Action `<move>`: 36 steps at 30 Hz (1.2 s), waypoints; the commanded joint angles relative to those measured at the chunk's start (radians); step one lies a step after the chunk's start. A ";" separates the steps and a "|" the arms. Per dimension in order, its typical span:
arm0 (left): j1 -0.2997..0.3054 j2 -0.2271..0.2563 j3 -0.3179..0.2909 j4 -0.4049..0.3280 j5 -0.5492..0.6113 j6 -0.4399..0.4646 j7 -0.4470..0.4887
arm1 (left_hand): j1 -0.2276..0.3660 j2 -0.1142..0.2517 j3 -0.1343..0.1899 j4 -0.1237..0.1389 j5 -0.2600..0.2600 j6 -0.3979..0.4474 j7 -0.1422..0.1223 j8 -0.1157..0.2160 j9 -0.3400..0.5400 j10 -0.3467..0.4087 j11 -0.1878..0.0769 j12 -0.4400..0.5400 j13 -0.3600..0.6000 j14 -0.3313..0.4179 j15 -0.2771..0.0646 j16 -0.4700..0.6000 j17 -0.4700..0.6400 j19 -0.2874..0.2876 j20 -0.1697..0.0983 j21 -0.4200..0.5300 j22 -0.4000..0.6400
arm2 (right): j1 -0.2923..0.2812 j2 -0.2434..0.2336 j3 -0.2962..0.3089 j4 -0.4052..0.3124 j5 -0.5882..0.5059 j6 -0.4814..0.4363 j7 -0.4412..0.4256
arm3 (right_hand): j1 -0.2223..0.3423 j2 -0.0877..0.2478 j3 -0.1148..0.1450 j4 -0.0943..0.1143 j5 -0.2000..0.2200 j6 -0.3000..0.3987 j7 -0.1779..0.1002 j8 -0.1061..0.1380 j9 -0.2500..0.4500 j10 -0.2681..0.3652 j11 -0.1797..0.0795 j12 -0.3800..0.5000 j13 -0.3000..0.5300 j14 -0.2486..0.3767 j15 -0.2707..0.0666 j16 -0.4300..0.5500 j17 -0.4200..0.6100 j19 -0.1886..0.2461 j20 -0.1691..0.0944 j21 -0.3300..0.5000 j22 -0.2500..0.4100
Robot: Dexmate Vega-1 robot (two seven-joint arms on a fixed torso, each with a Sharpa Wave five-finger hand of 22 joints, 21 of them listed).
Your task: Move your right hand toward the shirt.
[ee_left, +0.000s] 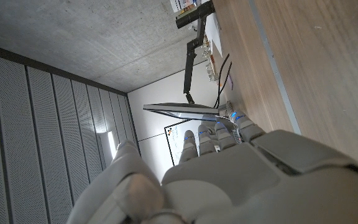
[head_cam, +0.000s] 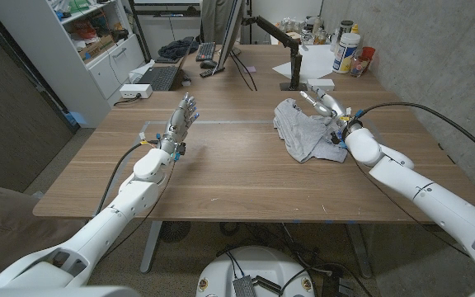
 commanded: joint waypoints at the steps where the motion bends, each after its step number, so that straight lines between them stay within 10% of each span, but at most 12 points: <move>1: 0.017 0.006 -0.001 -0.024 0.002 0.006 0.008 | 0.011 0.002 0.006 -0.002 0.002 0.006 -0.001 0.003 0.004 -0.006 -0.004 0.002 0.006 -0.009 0.003 0.006 0.004 -0.007 0.006 0.004 0.002 | -0.002 -0.023 -0.019 -0.040 -0.112 -0.074 -0.037 | 0.002 -0.007 -0.006 -0.002 -0.003 0.002 0.005 0.004 0.004 -0.005 0.002 0.003 0.002 -0.004 0.001 0.004 0.003 0.000 -0.001 0.003 0.004; 36: -0.004 0.013 -0.005 0.003 -0.003 -0.002 -0.023 | 0.014 0.003 0.007 -0.006 0.002 0.007 -0.002 0.002 0.004 -0.005 -0.004 0.002 0.006 -0.010 0.001 0.006 0.004 -0.007 0.006 0.005 0.002 | 0.072 -0.053 -0.134 -0.107 -0.399 -0.283 0.005 | -0.005 -0.008 -0.009 0.000 -0.007 -0.003 -0.002 0.001 0.005 -0.023 -0.001 -0.001 0.002 -0.021 -0.002 0.002 0.005 -0.012 0.001 0.001 0.004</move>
